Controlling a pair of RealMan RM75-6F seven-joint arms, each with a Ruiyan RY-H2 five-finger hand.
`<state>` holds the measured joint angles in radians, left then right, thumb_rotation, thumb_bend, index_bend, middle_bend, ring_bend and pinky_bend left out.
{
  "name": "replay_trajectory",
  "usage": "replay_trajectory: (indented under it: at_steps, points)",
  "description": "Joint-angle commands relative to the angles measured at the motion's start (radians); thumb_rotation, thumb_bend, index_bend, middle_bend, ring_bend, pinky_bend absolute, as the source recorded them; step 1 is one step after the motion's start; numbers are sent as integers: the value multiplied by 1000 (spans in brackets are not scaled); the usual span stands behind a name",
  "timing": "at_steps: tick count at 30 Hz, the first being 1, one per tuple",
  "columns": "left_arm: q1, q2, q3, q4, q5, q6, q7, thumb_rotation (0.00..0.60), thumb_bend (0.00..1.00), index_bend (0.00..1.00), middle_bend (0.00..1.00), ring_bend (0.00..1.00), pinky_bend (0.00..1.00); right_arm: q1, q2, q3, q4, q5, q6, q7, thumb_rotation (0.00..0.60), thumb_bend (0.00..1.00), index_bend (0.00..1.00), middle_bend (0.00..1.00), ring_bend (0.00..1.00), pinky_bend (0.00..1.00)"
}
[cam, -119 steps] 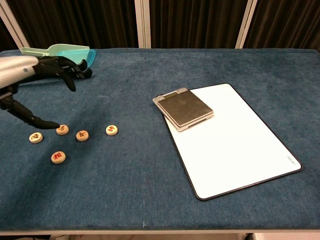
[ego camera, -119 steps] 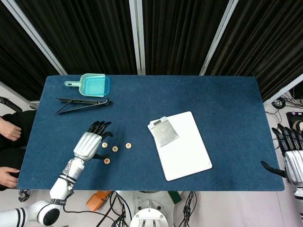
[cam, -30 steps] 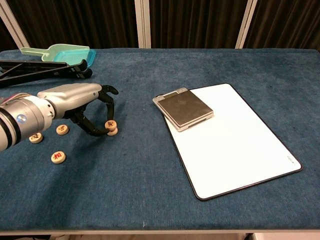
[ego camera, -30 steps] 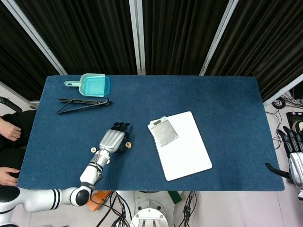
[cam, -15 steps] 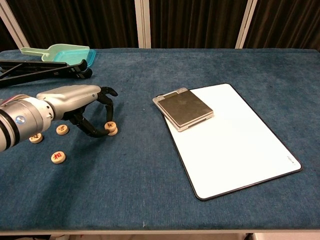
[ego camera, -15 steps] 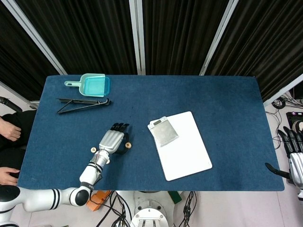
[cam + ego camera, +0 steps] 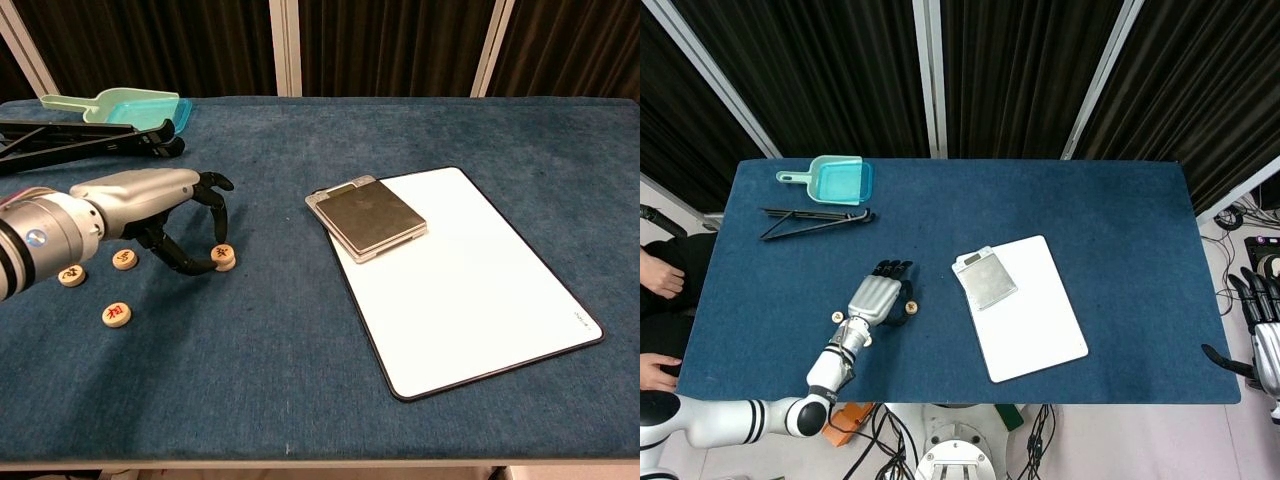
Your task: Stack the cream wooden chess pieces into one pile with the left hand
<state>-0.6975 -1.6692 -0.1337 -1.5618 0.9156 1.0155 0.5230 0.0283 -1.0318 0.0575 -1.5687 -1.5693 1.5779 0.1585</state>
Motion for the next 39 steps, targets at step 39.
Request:
replay_trajectory:
  at_steps: [39]
  points:
    - [125,95,64,59,68,34,-110,600,300,468,21,0,0,2,2,1,-33,-6,0,-36,600,190,0,44,0,49]
